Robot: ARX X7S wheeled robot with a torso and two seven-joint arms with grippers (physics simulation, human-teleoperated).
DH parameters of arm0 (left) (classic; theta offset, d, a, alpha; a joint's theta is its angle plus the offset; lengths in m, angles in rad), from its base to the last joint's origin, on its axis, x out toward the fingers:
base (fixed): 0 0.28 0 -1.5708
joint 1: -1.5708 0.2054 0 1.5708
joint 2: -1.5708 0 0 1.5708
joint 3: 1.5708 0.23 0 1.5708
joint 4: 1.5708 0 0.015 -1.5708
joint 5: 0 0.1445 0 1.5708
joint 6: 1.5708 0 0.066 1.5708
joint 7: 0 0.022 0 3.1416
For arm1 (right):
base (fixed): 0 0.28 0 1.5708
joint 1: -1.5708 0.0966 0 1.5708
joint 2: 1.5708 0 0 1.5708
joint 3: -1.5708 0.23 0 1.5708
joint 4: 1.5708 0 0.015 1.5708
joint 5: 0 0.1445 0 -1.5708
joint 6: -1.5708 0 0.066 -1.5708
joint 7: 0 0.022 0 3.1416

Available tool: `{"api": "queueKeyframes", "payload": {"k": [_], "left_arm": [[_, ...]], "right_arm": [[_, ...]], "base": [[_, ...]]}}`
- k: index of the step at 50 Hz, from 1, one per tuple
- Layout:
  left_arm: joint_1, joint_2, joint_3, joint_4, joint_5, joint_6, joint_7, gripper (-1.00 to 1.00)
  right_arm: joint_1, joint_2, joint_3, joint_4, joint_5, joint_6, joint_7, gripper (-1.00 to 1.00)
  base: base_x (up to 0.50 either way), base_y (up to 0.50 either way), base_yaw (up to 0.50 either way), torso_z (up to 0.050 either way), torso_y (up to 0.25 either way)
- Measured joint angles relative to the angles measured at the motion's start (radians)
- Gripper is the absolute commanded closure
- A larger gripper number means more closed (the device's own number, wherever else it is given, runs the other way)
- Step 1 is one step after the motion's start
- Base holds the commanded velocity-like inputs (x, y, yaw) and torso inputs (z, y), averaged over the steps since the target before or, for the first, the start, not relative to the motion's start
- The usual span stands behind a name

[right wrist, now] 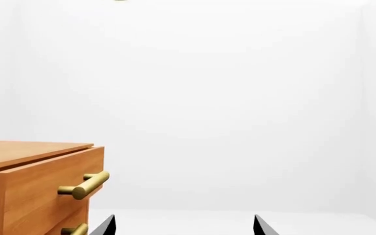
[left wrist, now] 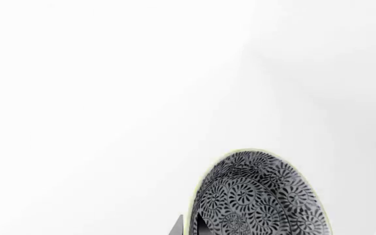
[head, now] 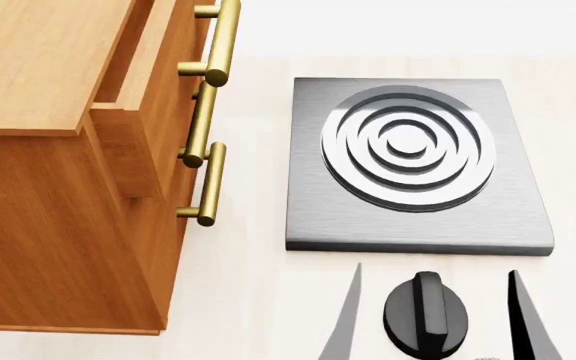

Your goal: Pick the akita bowl on the wooden cabinet and place it on the plate.

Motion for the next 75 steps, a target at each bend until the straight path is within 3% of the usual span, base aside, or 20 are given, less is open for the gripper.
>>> {"api": "queueKeyframes", "payload": {"k": [35, 75], "left_arm": [[0.184, -0.030, 0.105, 0.272, 0.000, 0.021, -0.038, 1.00], [0.325, -0.099, 0.105, 0.384, -0.029, 0.023, -0.074, 1.00]], "right_arm": [[-0.003, 0.006, 0.000, 0.005, 0.005, -0.014, 0.004, -1.00], [0.001, 0.010, -0.005, 0.000, 0.002, -0.006, 0.010, -1.00]], "base": [[0.00, 0.00, 0.00, 0.000, 0.001], [0.00, 0.00, 0.00, 0.000, 0.000]]}}
